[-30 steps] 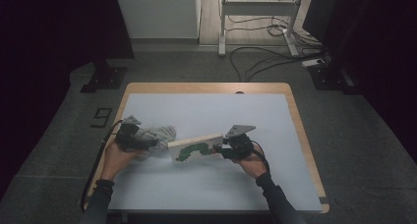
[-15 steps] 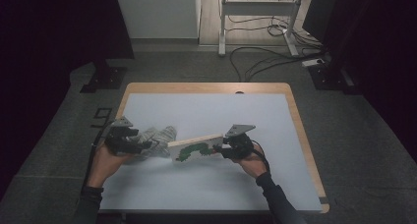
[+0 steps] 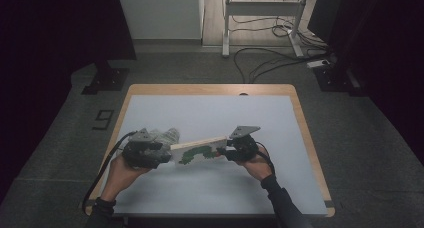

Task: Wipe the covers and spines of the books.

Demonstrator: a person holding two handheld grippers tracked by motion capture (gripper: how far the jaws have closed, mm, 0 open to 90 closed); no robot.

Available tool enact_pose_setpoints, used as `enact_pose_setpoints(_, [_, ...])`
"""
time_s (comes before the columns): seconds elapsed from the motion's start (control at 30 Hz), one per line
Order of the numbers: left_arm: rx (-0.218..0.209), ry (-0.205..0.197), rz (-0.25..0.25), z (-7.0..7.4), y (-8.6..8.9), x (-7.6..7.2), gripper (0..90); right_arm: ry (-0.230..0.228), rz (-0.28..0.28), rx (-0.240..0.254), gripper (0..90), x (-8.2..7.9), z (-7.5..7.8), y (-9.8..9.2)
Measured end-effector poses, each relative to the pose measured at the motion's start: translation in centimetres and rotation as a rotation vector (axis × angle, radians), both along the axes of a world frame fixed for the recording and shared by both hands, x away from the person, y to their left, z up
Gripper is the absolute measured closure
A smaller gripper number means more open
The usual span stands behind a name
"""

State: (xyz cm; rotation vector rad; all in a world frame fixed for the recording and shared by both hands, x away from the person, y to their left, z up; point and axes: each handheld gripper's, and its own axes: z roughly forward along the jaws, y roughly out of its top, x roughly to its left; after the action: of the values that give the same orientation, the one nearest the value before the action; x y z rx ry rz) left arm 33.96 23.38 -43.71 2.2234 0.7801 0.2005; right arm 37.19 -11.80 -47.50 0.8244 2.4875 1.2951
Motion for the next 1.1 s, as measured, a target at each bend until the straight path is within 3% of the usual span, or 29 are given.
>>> enact_pose_setpoints(0.13, [-0.024, 0.007, -0.014, -0.4, -0.9, 0.3, 44.4, 0.003, 0.004, 0.006, 55.6, -0.1, 0.2, -0.1])
enact_pose_setpoints(0.4, [-0.032, 0.014, -0.043, -0.9, -1.5, 0.1, 55.6, 0.003, 0.02, 0.008, 56.0, -0.5, 0.7, -0.5])
enact_pose_setpoints(0.57, [-0.013, 0.008, -0.057, -1.2, -1.9, -0.4, 58.9, 0.004, 0.028, 0.018, 56.0, -1.1, 1.2, -0.8])
enact_pose_setpoints(1.1, [0.004, -0.021, -0.053, -1.4, -2.8, -2.8, 56.7, 0.018, 0.046, 0.0, 49.6, -3.3, 1.1, -1.0])
